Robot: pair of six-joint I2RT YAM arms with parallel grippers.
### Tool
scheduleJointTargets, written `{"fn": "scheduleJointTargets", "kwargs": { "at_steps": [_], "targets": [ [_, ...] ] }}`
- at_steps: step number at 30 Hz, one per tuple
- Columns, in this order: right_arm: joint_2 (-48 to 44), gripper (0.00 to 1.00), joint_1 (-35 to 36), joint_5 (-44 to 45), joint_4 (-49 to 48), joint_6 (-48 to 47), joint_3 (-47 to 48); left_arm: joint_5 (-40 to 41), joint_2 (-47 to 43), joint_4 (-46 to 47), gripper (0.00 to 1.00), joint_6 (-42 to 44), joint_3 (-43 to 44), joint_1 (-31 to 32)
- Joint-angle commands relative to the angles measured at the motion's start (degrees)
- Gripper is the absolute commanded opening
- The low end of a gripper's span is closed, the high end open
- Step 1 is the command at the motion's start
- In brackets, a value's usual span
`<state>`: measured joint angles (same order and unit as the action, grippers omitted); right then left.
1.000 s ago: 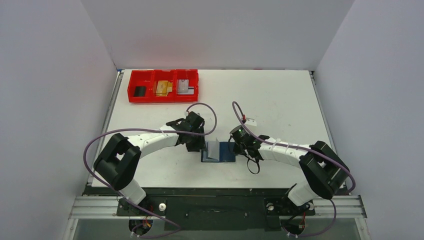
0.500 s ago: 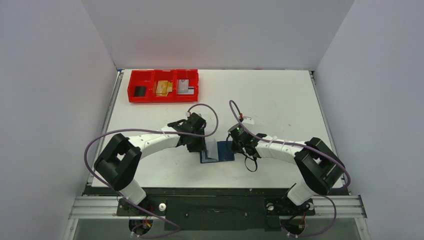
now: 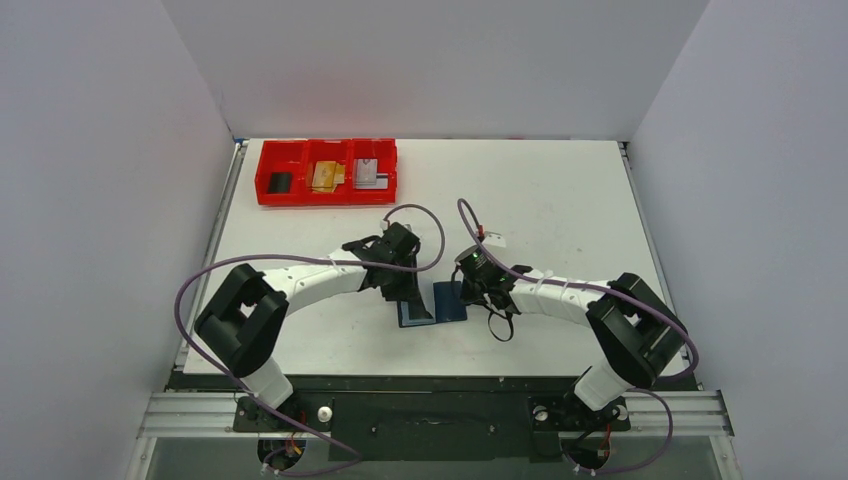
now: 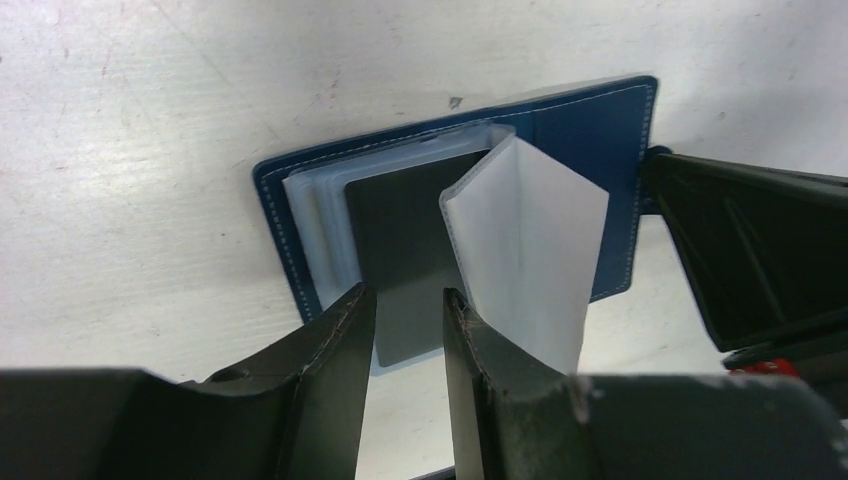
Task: Take the credit cards out of the card holder
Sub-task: Open the card holder at the center of the board.
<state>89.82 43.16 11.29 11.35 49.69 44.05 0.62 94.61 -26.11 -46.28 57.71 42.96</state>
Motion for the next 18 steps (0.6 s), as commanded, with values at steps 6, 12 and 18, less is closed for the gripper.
{"fn": "scheduleJointTargets", "kwargs": {
  "at_steps": [6,12,18],
  "targets": [
    [0.2,0.00,0.3,-2.5,-2.1,-1.2,1.7,-0.6,2.4,1.3,0.29,0.7,5.8,1.3],
    [-3.4,0.06,-1.0,-2.9,-2.1,-1.1,1.4,-0.6,4.3,1.6,0.29,1.0,7.6,2.3],
    [-8.6,0.22,-2.9,-3.9,-1.7,-1.0,0.7,-3.5,6.4,2.1,0.29,1.0,10.1,2.9]
  ]
}}
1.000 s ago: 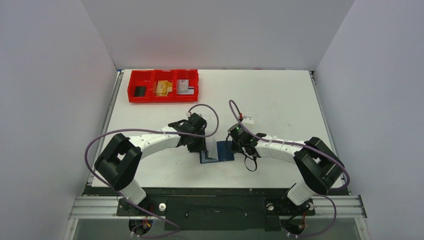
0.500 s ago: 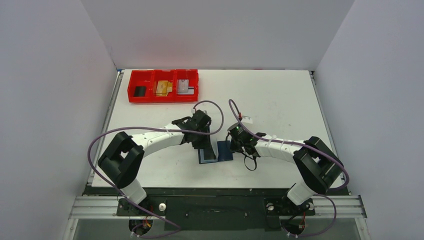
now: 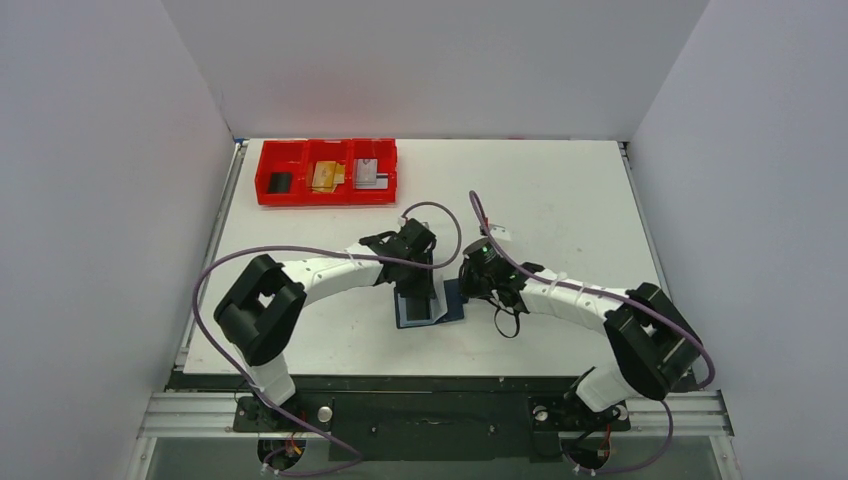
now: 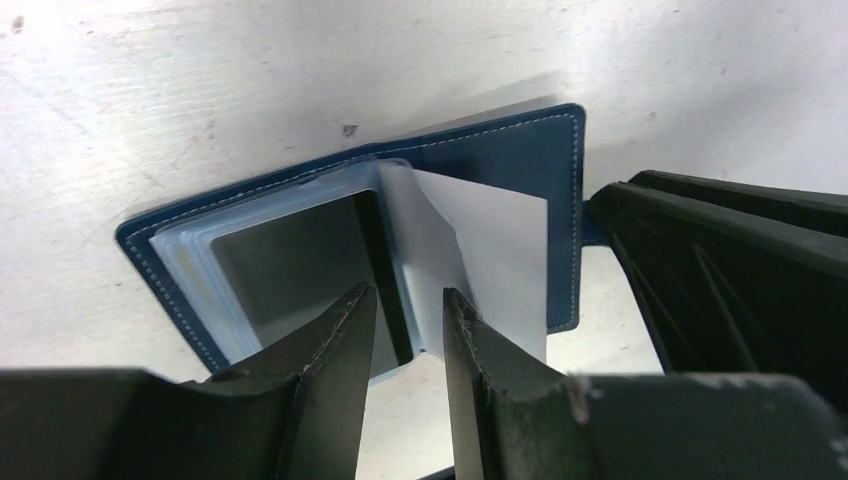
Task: Take the credit cards out of the card holder
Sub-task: Open the card holder at the center of the board.
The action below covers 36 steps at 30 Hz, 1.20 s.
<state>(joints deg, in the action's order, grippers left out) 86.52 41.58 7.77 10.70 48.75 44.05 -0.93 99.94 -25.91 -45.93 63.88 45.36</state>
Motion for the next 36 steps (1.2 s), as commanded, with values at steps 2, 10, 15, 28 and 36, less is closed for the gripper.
{"fn": "scheduleJointTargets", "kwargs": {
  "at_steps": [2,10,15,28,36],
  "targets": [
    [-7.0,0.24,-1.8,-0.4,-0.3,-0.1,1.0,-2.4,1.9,1.9,0.29,0.8,4.7,0.7],
    [-13.0,0.29,-3.3,1.0,4.5,-0.9,1.8,-4.4,5.2,2.5,0.29,0.4,7.8,1.4],
    [-15.3,0.28,-3.5,1.3,5.8,-0.9,0.8,-6.4,7.9,3.3,0.29,-0.2,9.5,1.5],
    [-13.1,0.22,-3.4,-2.8,4.1,-0.6,0.0,-6.7,9.1,2.9,0.32,0.3,10.4,1.0],
    [-11.6,0.19,-1.3,-4.3,3.3,-0.9,1.7,-6.0,4.4,2.6,0.31,1.0,8.9,-1.0]
  ]
}}
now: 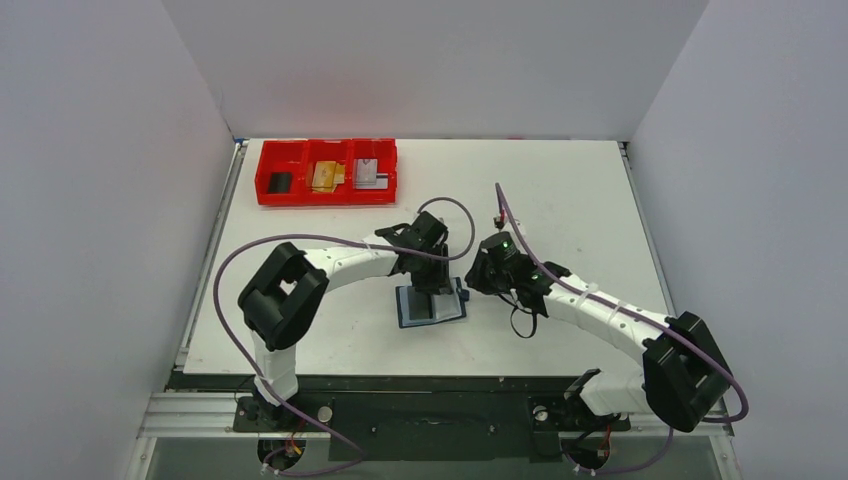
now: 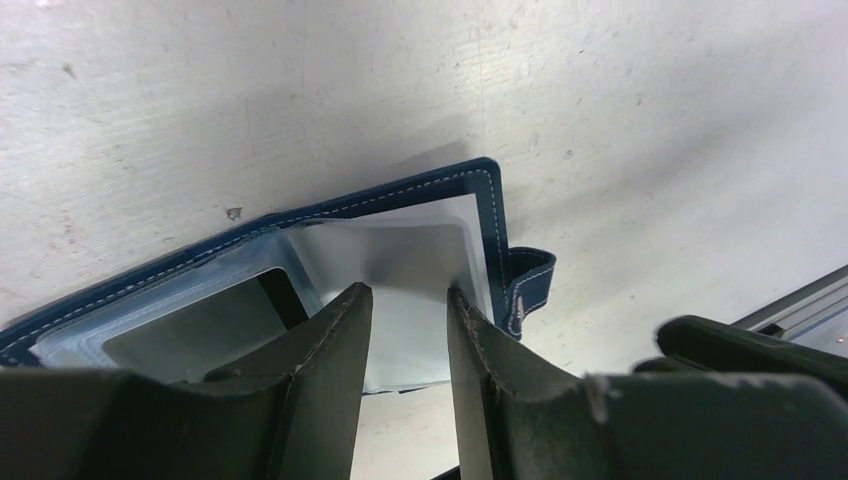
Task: Take the credit cards out of the card holder
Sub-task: Open the card holder at the center of the board.
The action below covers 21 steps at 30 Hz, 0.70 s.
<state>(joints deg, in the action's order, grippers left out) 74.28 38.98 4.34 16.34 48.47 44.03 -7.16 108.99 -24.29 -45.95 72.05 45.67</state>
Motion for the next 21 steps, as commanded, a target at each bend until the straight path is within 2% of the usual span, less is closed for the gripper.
{"fn": "scheduleJointTargets", "kwargs": {
  "at_steps": [1,6,21],
  "targets": [
    [0.7,0.18,1.6,-0.9,-2.3,-0.5,2.0,0.3,-4.9,0.9,0.31,1.1,0.5,-1.6],
    [2.4,0.14,4.2,-1.2,-2.9,0.0,3.2,0.7,-5.8,1.2,0.26,1.5,-0.6,-2.4],
    [10.5,0.11,8.5,-6.1,-4.9,-0.7,8.8,1.8,-8.7,0.7,0.26,3.1,-3.1,-4.7]
  ]
}}
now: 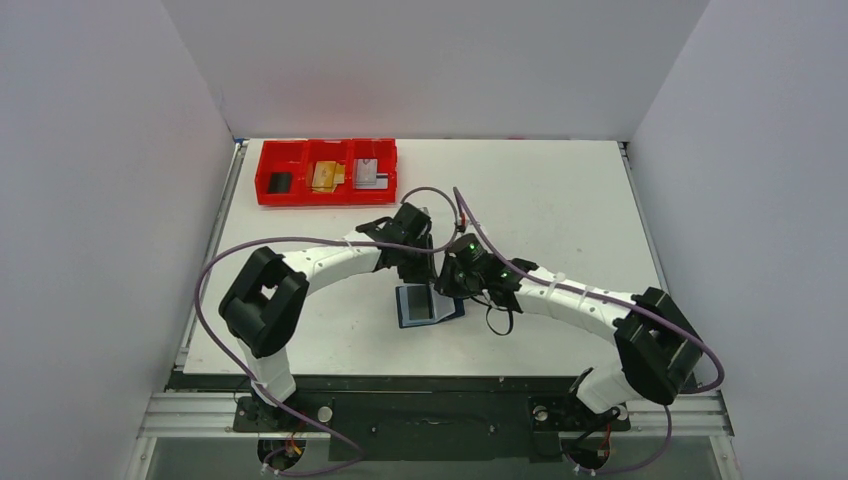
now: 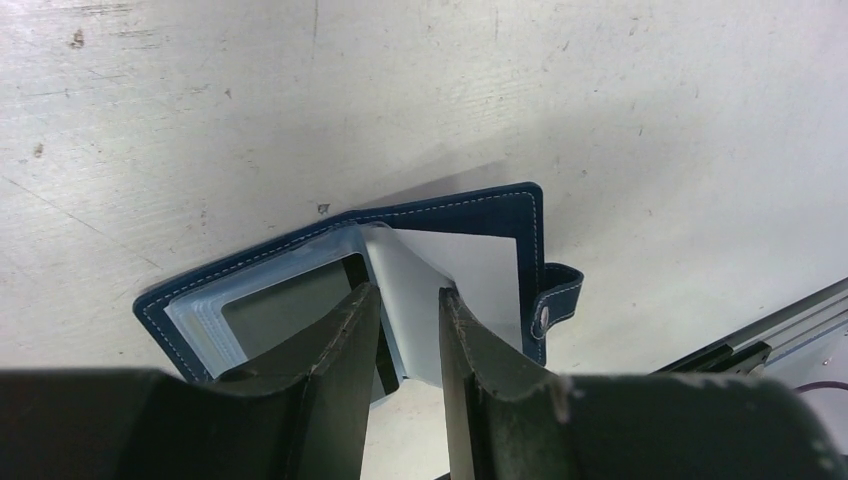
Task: Take the credit cards out of the card holder
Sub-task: Open the card holder at the center of the board, then remove the credit card from the card holder.
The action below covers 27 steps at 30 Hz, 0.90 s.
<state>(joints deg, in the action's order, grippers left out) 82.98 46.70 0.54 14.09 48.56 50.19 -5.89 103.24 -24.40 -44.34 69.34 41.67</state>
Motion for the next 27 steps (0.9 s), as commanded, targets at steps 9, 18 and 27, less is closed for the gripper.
{"fn": "scheduleJointTargets", "kwargs": {
  "at_steps": [9,18,27],
  "targets": [
    [4.9,0.10,1.1,-3.3,-3.0,-1.8,3.6,-0.3,-2.3,0.2,0.26,2.3,0.5,-1.2],
    [7.6,0.10,-1.2,-3.6,-4.9,-1.4,1.5,0.1,-4.7,-1.0,0.26,3.3,-1.4,-3.1],
    [10.3,0.13,-4.8,-9.7,-11.8,0.0,-2.9,1.6,-9.0,-1.3,0.26,3.5,-7.8,-3.3]
  ]
}}
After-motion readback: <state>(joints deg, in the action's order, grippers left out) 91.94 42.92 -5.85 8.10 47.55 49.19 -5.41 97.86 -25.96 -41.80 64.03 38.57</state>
